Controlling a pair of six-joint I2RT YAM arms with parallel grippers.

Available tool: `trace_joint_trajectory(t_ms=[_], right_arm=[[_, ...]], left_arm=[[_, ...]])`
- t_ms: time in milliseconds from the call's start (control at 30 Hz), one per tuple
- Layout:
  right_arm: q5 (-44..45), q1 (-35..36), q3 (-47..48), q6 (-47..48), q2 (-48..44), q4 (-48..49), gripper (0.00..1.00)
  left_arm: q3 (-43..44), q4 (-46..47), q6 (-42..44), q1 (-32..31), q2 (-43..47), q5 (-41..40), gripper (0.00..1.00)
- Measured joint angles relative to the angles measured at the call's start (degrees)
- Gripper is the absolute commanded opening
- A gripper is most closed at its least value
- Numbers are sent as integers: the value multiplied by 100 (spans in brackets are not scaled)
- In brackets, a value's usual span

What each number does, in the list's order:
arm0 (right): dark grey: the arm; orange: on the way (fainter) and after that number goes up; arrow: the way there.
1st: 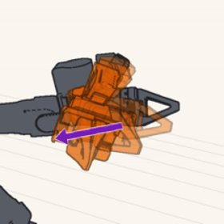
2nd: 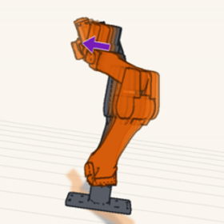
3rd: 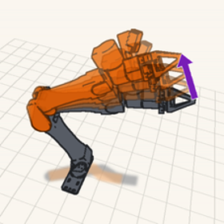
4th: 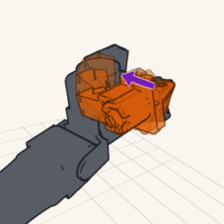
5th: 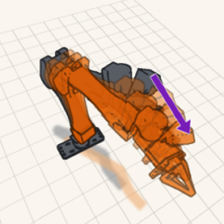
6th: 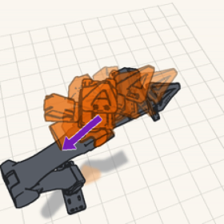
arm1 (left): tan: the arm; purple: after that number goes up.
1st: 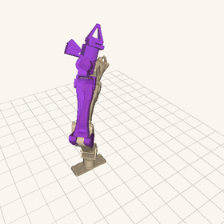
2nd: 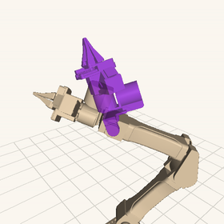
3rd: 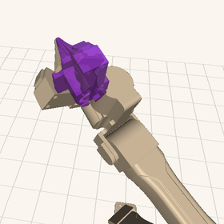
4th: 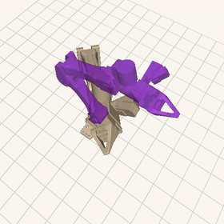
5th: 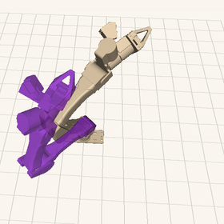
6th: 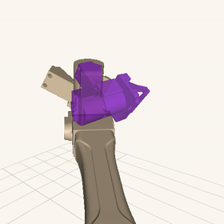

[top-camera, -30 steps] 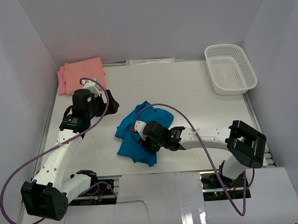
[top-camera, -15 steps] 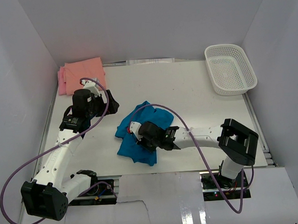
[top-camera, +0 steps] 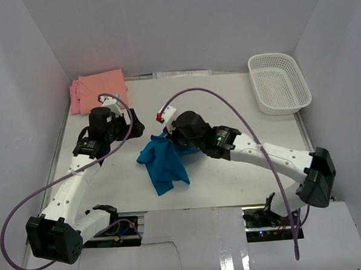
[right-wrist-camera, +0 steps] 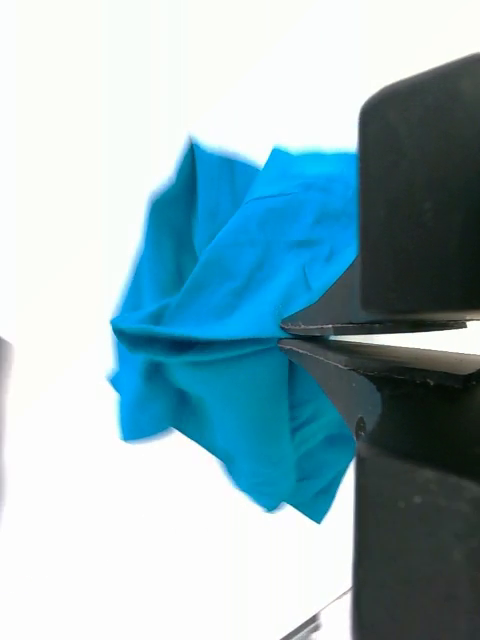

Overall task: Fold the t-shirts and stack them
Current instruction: Flatten out the tshirt

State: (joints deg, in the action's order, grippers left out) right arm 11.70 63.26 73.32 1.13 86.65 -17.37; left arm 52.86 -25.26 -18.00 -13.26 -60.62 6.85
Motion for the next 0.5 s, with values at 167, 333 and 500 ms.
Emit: trace_joint_trajectory(t_ms=[167,333,500], right_arm=[[-13,-168,166,17,-796,-317,8],[-487,-170,-208,-192,-835,-369,8],[-1281,-168,-844,-494,-535,-378,11]], left_arm=[[0,-2,-2,0,-48,2,98],[0,-2,-2,0,-48,24,98],[0,-2,-2,0,-48,63,98]])
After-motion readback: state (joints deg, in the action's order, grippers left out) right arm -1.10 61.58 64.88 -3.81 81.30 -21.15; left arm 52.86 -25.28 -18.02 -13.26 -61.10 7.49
